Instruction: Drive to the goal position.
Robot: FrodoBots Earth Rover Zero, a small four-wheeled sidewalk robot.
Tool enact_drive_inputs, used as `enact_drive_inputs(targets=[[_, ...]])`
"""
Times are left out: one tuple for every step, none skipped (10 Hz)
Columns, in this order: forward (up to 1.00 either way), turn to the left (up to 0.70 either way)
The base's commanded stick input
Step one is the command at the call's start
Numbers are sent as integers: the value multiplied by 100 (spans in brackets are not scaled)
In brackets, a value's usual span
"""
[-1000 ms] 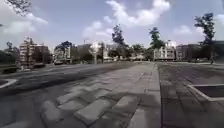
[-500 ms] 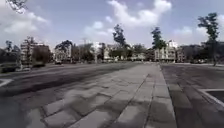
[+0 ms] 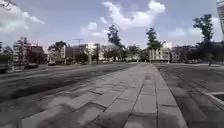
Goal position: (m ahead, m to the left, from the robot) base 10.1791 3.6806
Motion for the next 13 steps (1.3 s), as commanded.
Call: enact_drive_inputs(targets=[[70, -35], [70, -35], [70, -17], [70, -3], [70, 0], [70, 0], [70, 0], [70, 0], [70, 0], [70, 0], [70, -2], [70, -8], [70, -22]])
